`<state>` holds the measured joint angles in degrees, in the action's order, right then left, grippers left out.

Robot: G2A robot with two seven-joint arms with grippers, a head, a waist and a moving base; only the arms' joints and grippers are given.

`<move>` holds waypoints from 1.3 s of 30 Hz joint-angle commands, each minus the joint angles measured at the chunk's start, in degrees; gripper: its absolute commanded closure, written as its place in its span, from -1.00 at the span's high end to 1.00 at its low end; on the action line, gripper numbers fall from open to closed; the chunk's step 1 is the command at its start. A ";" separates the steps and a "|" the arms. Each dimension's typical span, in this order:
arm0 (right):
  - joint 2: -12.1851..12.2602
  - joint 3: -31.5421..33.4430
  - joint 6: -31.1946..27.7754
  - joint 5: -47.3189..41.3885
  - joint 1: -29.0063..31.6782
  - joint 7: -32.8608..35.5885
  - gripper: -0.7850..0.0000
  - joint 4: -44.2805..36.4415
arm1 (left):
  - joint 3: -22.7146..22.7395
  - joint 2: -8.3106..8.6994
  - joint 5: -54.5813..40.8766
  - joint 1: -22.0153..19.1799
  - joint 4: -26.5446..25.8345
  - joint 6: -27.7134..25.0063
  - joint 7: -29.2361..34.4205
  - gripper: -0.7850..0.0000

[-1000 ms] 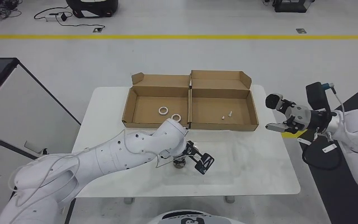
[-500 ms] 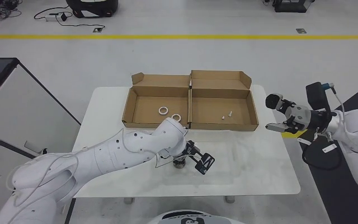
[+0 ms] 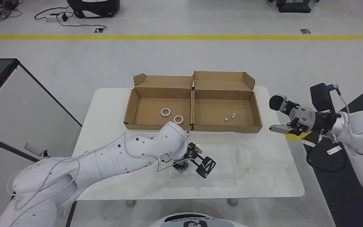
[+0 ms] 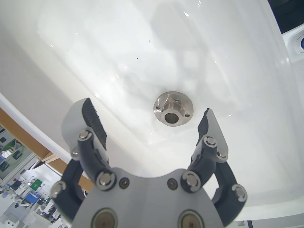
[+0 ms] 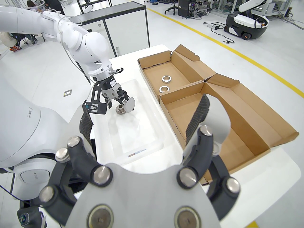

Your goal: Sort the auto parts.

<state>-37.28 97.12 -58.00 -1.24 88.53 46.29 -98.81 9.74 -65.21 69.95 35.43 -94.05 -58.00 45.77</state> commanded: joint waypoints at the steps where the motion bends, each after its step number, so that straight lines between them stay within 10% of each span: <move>1: 0.00 0.00 0.00 0.01 0.00 0.00 1.00 0.00 | 0.00 -0.02 -0.05 0.14 0.06 0.00 0.41 1.00; 6: 0.00 0.00 0.00 0.01 0.00 0.00 1.00 0.00 | 0.00 -0.09 0.17 0.23 0.49 0.00 0.50 1.00; 15: 0.00 0.00 0.00 0.01 0.00 0.00 1.00 0.00 | 0.00 -0.58 0.84 0.26 1.68 0.00 0.51 0.17; 39: 0.00 0.00 0.00 0.01 0.00 0.00 1.00 0.00 | 0.00 -2.98 2.10 -0.30 4.86 0.00 0.51 -0.01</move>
<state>-37.28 97.12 -58.00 -1.24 88.53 46.29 -98.81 9.74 -68.17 71.78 35.10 -89.22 -58.00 46.29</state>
